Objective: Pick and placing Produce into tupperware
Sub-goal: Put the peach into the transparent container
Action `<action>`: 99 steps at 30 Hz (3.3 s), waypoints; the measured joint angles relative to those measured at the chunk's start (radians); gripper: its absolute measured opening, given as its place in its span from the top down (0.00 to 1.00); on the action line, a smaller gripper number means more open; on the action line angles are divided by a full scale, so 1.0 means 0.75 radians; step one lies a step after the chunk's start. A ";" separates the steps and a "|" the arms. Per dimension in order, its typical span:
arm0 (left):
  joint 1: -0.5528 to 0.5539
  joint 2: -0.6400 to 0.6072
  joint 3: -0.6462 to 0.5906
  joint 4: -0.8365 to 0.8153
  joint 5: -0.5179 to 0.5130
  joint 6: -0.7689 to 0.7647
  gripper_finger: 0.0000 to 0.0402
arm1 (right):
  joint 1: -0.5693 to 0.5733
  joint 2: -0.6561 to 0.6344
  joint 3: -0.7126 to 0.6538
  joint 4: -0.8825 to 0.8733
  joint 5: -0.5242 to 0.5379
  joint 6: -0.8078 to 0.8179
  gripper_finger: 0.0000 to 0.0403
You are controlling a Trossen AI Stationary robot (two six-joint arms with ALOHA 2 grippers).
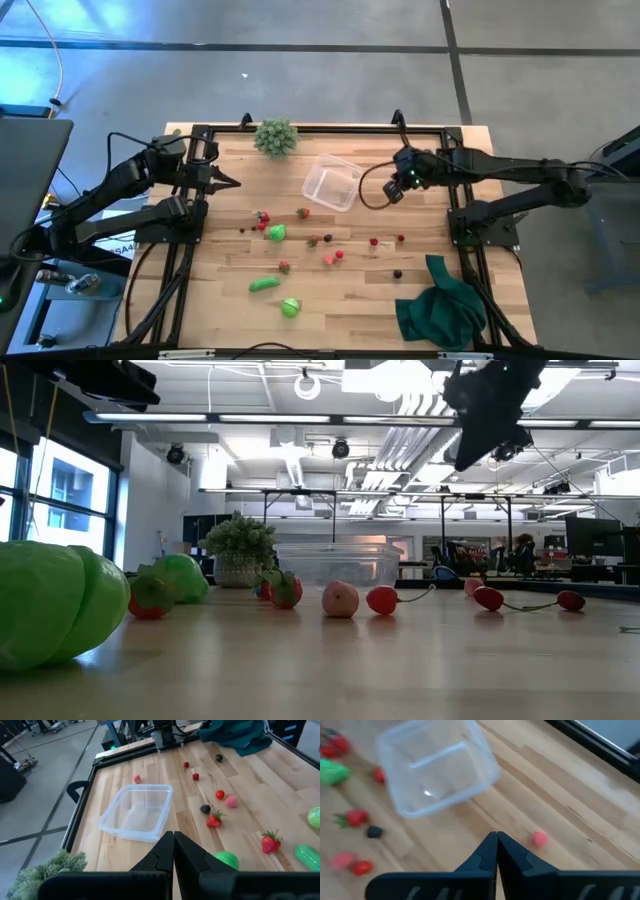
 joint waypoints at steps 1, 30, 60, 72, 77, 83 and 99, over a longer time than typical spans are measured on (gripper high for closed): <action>0.000 0.000 0.000 0.000 0.000 0.000 0.99 | -0.026 0.006 0.001 -0.011 0.000 -0.002 1.00; 0.000 0.000 0.000 0.003 -0.001 -0.001 0.99 | -0.546 0.699 0.002 0.010 -0.300 -0.054 0.71; 0.000 0.000 0.000 0.007 -0.001 -0.001 0.99 | -0.542 0.815 0.002 0.042 -0.346 0.089 0.49; 0.000 0.000 0.000 0.007 -0.001 -0.001 0.99 | -0.542 0.849 0.002 0.047 -0.365 0.082 0.52; 0.000 0.000 0.000 0.007 -0.001 -0.001 0.99 | -0.542 0.874 0.002 0.053 -0.366 0.060 0.58; 0.000 0.000 0.000 0.007 -0.001 -0.001 0.99 | -0.542 0.874 0.002 0.074 -0.366 0.059 0.64; 0.000 0.000 0.000 0.006 -0.001 -0.001 0.99 | -0.542 0.874 0.002 0.085 -0.371 0.049 0.75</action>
